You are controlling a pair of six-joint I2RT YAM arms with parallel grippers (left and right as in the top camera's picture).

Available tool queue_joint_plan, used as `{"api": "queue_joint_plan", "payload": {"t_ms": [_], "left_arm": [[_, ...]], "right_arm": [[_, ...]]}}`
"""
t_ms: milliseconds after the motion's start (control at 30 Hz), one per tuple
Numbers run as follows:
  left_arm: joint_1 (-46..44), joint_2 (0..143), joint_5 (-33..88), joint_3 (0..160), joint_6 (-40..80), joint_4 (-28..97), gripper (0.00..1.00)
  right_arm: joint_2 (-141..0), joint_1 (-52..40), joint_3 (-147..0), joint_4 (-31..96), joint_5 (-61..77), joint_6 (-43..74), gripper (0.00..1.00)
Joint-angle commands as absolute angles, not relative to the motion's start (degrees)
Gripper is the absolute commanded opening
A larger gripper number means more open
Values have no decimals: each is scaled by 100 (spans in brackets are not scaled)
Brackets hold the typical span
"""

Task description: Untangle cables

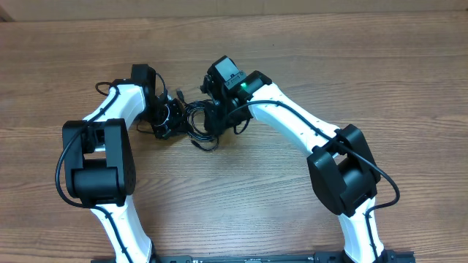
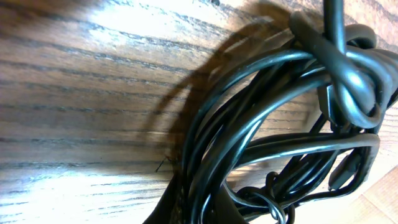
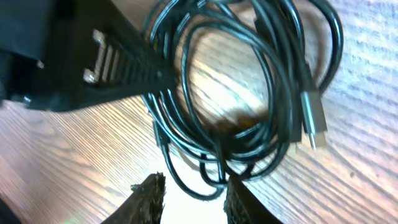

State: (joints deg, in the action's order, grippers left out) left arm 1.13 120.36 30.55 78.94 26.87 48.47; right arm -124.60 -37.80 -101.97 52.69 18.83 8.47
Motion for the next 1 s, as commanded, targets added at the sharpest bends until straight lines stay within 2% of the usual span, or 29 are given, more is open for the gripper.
{"api": "queue_joint_plan", "payload": {"t_ms": [0, 567, 733, 867, 967], "left_arm": [[32, 12175, 2445, 7861, 2637, 4772, 4], [-80, 12175, 2445, 7861, 2576, 4705, 4], [-80, 12175, 2471, 7861, 2576, 4707, 4], [-80, 12175, 2471, 7861, 2576, 4668, 6], [-80, 12175, 2469, 7861, 2576, 4663, 17]], "right_arm": [[-12444, -3865, -10082, 5262, 1444, 701, 32], [-12449, -3986, -8836, 3865, 954, 696, 26], [-12453, -3983, -8486, 3474, 607, 703, 4], [-12444, -3983, -8606, 3494, 867, 701, 4], [-12440, -3970, -8807, 3656, 1096, 703, 4]]}}
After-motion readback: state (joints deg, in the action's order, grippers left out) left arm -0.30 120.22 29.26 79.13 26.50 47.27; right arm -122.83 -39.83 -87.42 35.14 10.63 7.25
